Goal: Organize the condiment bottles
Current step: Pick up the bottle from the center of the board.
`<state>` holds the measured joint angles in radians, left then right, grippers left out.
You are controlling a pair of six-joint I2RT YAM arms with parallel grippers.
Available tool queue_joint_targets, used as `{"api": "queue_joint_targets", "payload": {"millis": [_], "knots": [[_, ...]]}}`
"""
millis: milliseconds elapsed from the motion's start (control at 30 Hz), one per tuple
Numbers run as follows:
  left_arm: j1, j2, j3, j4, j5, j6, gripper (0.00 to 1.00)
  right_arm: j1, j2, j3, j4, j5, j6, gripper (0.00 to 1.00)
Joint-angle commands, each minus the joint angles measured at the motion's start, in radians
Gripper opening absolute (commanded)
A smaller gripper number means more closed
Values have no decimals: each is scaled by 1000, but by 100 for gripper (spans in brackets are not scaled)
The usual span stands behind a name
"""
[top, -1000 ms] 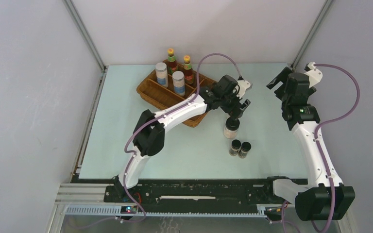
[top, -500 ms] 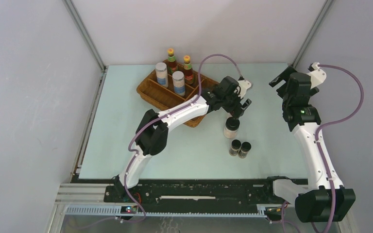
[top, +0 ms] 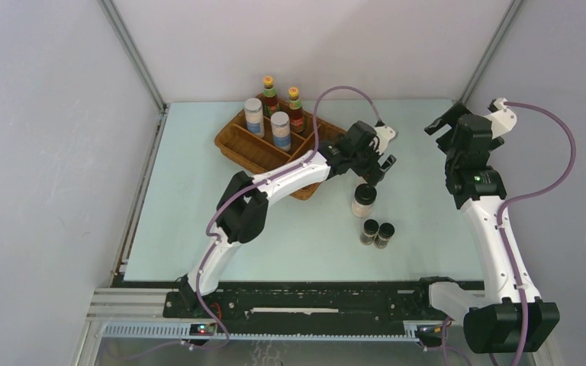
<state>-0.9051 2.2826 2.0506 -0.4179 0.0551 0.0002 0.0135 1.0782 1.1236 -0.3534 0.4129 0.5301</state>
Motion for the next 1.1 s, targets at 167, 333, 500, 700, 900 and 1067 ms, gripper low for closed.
{"api": "queue_joint_targets", "payload": {"millis": [167,333,500,700,900,1067], "knots": [[-7,11,74,59,-9,-21,100,-6,-42,1,33,8,22,100],[-7,18,73,62,-8,-25,100,-6,-52,2,27,5,25,100],[-6,23,72,66,-8,-26,100,-6,-58,2,24,4,26,100],[-7,32,71,65,-16,-20,100,-5,-64,2,26,-6,34,100],[-6,45,75,65,-33,-8,100,-6,-60,2,35,-10,33,100],[-7,53,83,65,-48,-4,99,-6,-58,2,39,-8,30,100]]}}
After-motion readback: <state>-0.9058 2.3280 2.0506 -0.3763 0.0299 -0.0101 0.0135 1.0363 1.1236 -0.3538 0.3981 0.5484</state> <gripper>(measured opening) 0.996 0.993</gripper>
